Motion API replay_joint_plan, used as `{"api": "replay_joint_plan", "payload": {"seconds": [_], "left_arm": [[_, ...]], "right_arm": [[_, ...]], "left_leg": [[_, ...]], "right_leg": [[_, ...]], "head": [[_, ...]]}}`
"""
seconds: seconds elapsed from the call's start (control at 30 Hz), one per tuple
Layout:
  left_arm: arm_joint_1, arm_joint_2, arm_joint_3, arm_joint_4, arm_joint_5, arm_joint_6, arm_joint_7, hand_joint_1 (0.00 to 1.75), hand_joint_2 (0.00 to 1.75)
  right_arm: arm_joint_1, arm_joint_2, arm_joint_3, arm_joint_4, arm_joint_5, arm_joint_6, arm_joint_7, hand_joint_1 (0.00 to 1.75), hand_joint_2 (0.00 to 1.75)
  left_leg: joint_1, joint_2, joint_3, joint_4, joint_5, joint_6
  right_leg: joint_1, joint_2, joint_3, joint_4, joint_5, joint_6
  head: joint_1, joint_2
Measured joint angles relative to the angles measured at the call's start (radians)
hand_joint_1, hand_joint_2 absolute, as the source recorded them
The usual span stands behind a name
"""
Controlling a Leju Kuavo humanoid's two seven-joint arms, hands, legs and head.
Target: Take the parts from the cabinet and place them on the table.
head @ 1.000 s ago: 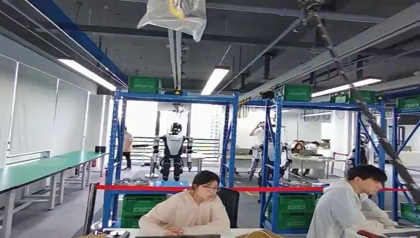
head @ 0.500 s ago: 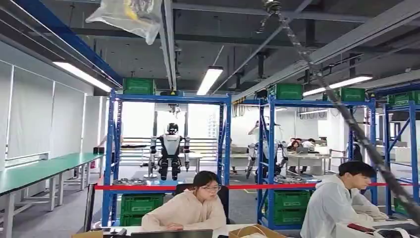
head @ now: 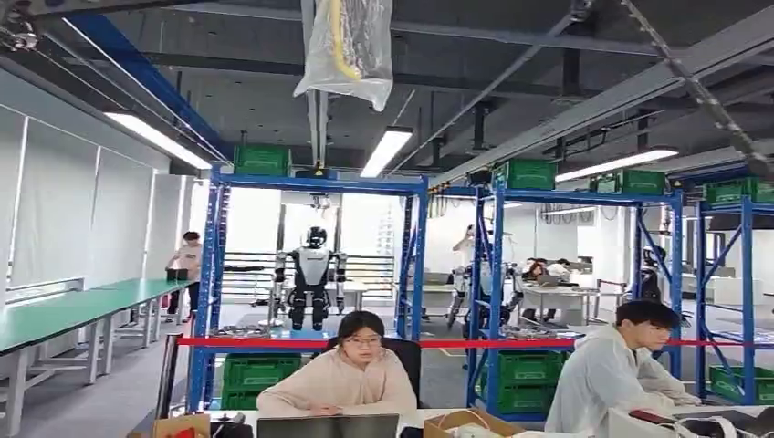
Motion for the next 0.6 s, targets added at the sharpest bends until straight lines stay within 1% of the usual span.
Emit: {"api": "replay_joint_plan", "payload": {"seconds": [0.03, 0.07, 0.13, 0.17, 0.2, 0.23, 0.27, 0.3, 0.33, 0.37, 0.4, 0.43, 0.47, 0.5, 0.53, 0.57, 0.6], "left_arm": [[-0.001, -0.005, -0.002, 0.0, 0.0, -0.001, 0.0, 0.0, 0.0], [-0.001, -0.008, -0.004, 0.0, 0.0, -0.001, 0.0, 0.0, 0.0], [-0.003, -0.01, -0.008, 0.0, 0.0, -0.002, 0.0, 0.0, 0.0], [-0.002, -0.01, -0.01, 0.0, 0.0, -0.002, 0.0, 0.0, 0.0], [-0.003, -0.013, -0.012, 0.0, 0.0, -0.002, 0.0, 0.0, 0.0], [-0.002, -0.014, -0.013, 0.0, 0.0, -0.003, 0.0, 0.0, 0.0], [-0.003, -0.016, -0.014, 0.0, 0.0, -0.003, 0.0, 0.0, 0.0], [-0.004, -0.016, -0.016, 0.0, 0.0, -0.002, 0.0, 0.0, 0.0], [-0.004, -0.016, -0.018, 0.0, 0.0, -0.002, 0.0, 0.0, 0.0], [-0.004, -0.016, -0.021, 0.0, 0.0, -0.002, 0.0, 0.0, 0.0], [-0.004, -0.016, -0.022, 0.0, 0.0, -0.002, 0.0, 0.0, 0.0], [-0.005, -0.016, -0.023, 0.0, 0.0, -0.002, -0.001, 0.0, 0.0], [-0.006, -0.016, -0.024, 0.0, 0.0, -0.002, -0.002, 0.0, 0.0], [-0.008, -0.016, -0.025, 0.0, 0.0, -0.002, -0.002, 0.0, 0.0], [-0.012, -0.019, -0.027, 0.0, 0.0, -0.003, -0.003, 0.0, 0.0], [-0.012, -0.019, -0.027, 0.0, 0.0, -0.003, -0.003, 0.0, 0.0], [-0.01, -0.019, -0.028, 0.0, 0.0, -0.002, -0.006, 0.0, 0.0]], "right_arm": [[-0.005, -0.004, 0.001, 0.011, 0.01, -0.006, 0.001, 0.0, 0.0], [-0.012, -0.009, 0.005, 0.025, 0.017, -0.011, 0.005, 0.0, 0.0], [-0.015, -0.017, 0.01, 0.058, 0.027, -0.021, 0.016, 0.0, 0.0], [-0.016, -0.019, 0.011, 0.068, 0.032, -0.027, 0.024, 0.0, 0.0], [-0.027, -0.022, 0.014, 0.085, 0.037, -0.035, 0.031, 0.0, 0.0], [-0.037, -0.023, 0.016, 0.105, 0.041, -0.038, 0.038, 0.0, 0.0], [-0.042, -0.024, 0.018, 0.125, 0.045, -0.043, 0.045, 0.0, 0.0], [-0.044, -0.026, 0.018, 0.144, 0.046, -0.048, 0.047, 0.0, 0.0], [-0.046, -0.027, 0.019, 0.162, 0.048, -0.053, 0.048, 0.0, 0.0], [-0.049, -0.028, 0.02, 0.182, 0.048, -0.057, 0.048, 0.0, 0.0], [-0.053, -0.029, 0.021, 0.201, 0.049, -0.062, 0.048, 0.0, 0.0], [-0.057, -0.031, 0.021, 0.222, 0.051, -0.07, 0.048, 0.0, 0.0], [-0.062, -0.032, 0.02, 0.242, 0.051, -0.078, 0.048, 0.0, 0.0], [-0.065, -0.033, 0.02, 0.249, 0.051, -0.079, 0.048, 0.0, 0.0], [-0.067, -0.034, 0.019, 0.264, 0.051, -0.081, 0.048, 0.0, 0.0], [-0.067, -0.034, 0.019, 0.272, 0.05, -0.084, 0.048, 0.0, 0.0], [-0.067, -0.035, 0.019, 0.279, 0.049, -0.084, 0.047, 0.0, 0.0]], "left_leg": [[-0.005, -0.001, -0.004, 0.001, 0.004, -0.004], [-0.002, 0.0, -0.007, 0.001, 0.016, -0.011], [0.009, 0.0, -0.017, -0.006, 0.032, -0.023], [0.007, -0.002, -0.017, -0.012, 0.04, -0.028], [0.006, -0.004, -0.026, 0.0, 0.005, -0.028], [0.006, -0.004, -0.039, 0.039, -0.045, -0.028], [0.008, -0.004, -0.062, 0.109, -0.1, -0.03], [0.009, -0.004, -0.085, 0.191, -0.144, -0.034], [0.009, -0.004, -0.101, 0.258, -0.167, -0.038], [0.011, -0.004, -0.103, 0.292, -0.163, -0.042], [0.015, -0.004, -0.084, 0.281, -0.137, -0.047], [0.019, -0.004, -0.048, 0.232, -0.1, -0.053], [0.024, -0.004, 0.006, 0.149, -0.065, -0.06], [0.03, -0.004, 0.053, 0.072, -0.06, -0.068], [0.023, -0.006, 0.072, 0.035, -0.085, -0.069], [0.024, -0.006, 0.066, 0.034, -0.086, -0.056], [0.022, -0.007, 0.058, 0.035, -0.084, -0.053]], "right_leg": [[0.01, -0.003, 0.046, -0.075, -0.011, -0.011], [0.009, -0.004, 0.058, -0.105, -0.017, -0.01], [0.018, -0.003, 0.048, -0.105, -0.003, -0.013], [0.018, -0.005, 0.044, -0.119, 0.017, -0.017], [0.01, -0.012, 0.051, -0.144, 0.025, -0.021], [0.009, -0.011, 0.039, -0.142, 0.034, -0.031], [0.009, -0.011, 0.025, -0.136, 0.041, -0.031], [0.009, -0.014, 0.011, -0.128, 0.045, -0.03], [0.009, -0.017, -0.004, -0.118, 0.048, -0.029], [0.008, -0.019, -0.02, -0.107, 0.051, -0.027], [0.006, -0.02, -0.037, -0.094, 0.054, -0.024], [0.003, -0.021, -0.055, -0.079, 0.056, -0.021], [-0.002, -0.021, -0.075, -0.061, 0.057, -0.017], [-0.001, -0.02, -0.091, -0.042, 0.056, -0.012], [0.002, -0.02, -0.112, -0.025, 0.057, -0.004], [0.003, -0.019, -0.119, -0.017, 0.062, 0.0], [0.002, -0.019, -0.122, -0.015, 0.068, 0.007]], "head": [[0.0, 0.0], [0.0, 0.0], [0.0, 0.0], [0.0, 0.0], [0.001, 0.0], [0.002, 0.0], [0.003, 0.0], [0.002, 0.0], [0.002, 0.0], [0.003, 0.0], [0.002, 0.0], [0.002, 0.0], [0.002, 0.0], [0.002, 0.0], [0.003, 0.0], [0.001, 0.0], [0.001, 0.0]]}}
